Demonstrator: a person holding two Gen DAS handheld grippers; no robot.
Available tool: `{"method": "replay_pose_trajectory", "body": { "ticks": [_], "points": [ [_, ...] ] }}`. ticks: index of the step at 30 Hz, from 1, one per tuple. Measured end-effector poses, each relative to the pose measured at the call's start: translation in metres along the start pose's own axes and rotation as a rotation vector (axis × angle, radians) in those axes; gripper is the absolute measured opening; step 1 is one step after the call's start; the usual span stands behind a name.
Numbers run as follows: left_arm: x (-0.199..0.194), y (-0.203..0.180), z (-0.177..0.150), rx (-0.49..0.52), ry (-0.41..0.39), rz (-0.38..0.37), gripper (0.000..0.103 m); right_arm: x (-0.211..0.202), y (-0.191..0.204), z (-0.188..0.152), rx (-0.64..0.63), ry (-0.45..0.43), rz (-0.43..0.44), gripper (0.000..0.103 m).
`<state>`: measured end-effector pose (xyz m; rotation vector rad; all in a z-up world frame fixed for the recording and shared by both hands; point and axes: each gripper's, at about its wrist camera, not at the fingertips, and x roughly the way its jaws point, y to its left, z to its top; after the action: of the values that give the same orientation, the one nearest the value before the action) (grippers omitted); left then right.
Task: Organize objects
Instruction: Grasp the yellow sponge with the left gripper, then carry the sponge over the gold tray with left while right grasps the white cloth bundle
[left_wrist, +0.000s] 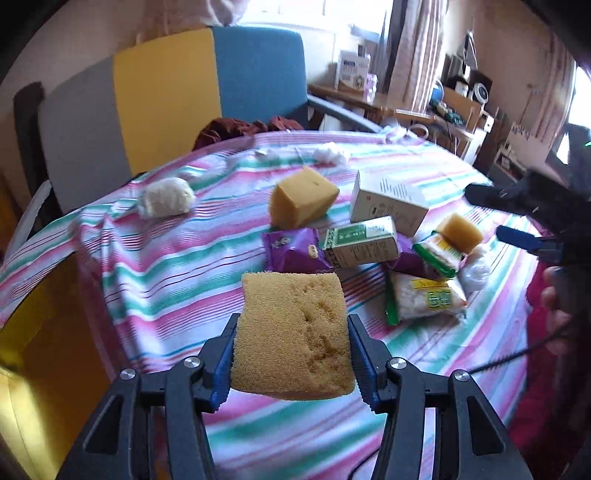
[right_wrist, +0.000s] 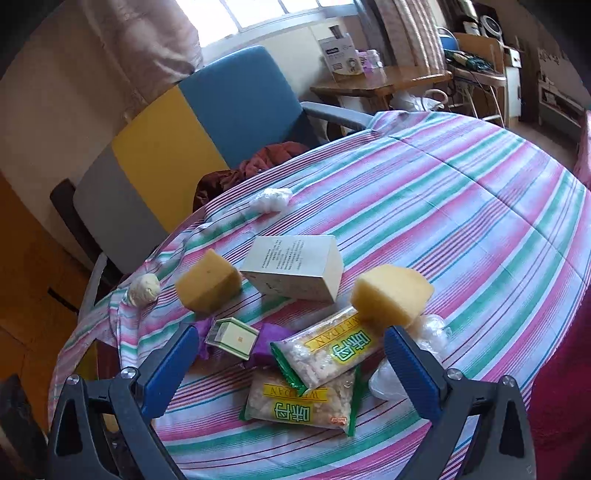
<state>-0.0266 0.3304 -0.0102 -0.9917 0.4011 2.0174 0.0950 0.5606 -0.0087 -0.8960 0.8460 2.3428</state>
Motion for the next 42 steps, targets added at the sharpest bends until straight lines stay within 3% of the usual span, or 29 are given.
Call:
{"method": "replay_pose_trajectory", "body": {
  "ticks": [7, 11, 15, 18, 22, 30, 31, 32, 36, 42],
  "points": [
    [-0.063, 0.054, -0.027, -0.119, -0.081, 0.046, 0.056, 0.025, 0.098, -0.002, -0.272, 0.091, 0.107, 0.102],
    [-0.086, 0.092, -0.045, -0.211, -0.107, 0.081, 0.056, 0.065, 0.166, 0.006, -0.393, 0.122, 0.146, 0.102],
    [-0.104, 0.126, -0.062, -0.286, -0.125, 0.118, 0.056, 0.121, 0.218, 0.017, -0.437, 0.194, 0.156, 0.102],
    [-0.113, 0.147, -0.074, -0.327, -0.132, 0.146, 0.056, 0.158, 0.244, 0.026, -0.441, 0.202, 0.107, 0.102],
    [-0.116, 0.169, -0.086, -0.388, -0.121, 0.164, 0.056, 0.203, 0.261, 0.035, -0.423, 0.229, 0.024, 0.102],
    [-0.112, 0.188, -0.099, -0.457, -0.097, 0.167, 0.056, 0.253, 0.273, 0.036, -0.38, 0.344, 0.012, 0.101],
    [-0.111, 0.187, -0.099, -0.459, -0.095, 0.167, 0.056, 0.258, 0.272, 0.034, -0.383, 0.361, 0.005, 0.094],
    [-0.11, 0.186, -0.098, -0.459, -0.093, 0.166, 0.056, 0.261, 0.272, 0.032, -0.382, 0.376, 0.023, 0.073],
    [-0.111, 0.186, -0.1, -0.468, -0.095, 0.171, 0.056, 0.242, 0.269, 0.023, -0.434, 0.368, 0.048, 0.061],
    [-0.115, 0.196, -0.106, -0.509, -0.096, 0.181, 0.056, 0.167, 0.25, -0.005, -0.571, 0.35, 0.115, 0.059]
  ]
}}
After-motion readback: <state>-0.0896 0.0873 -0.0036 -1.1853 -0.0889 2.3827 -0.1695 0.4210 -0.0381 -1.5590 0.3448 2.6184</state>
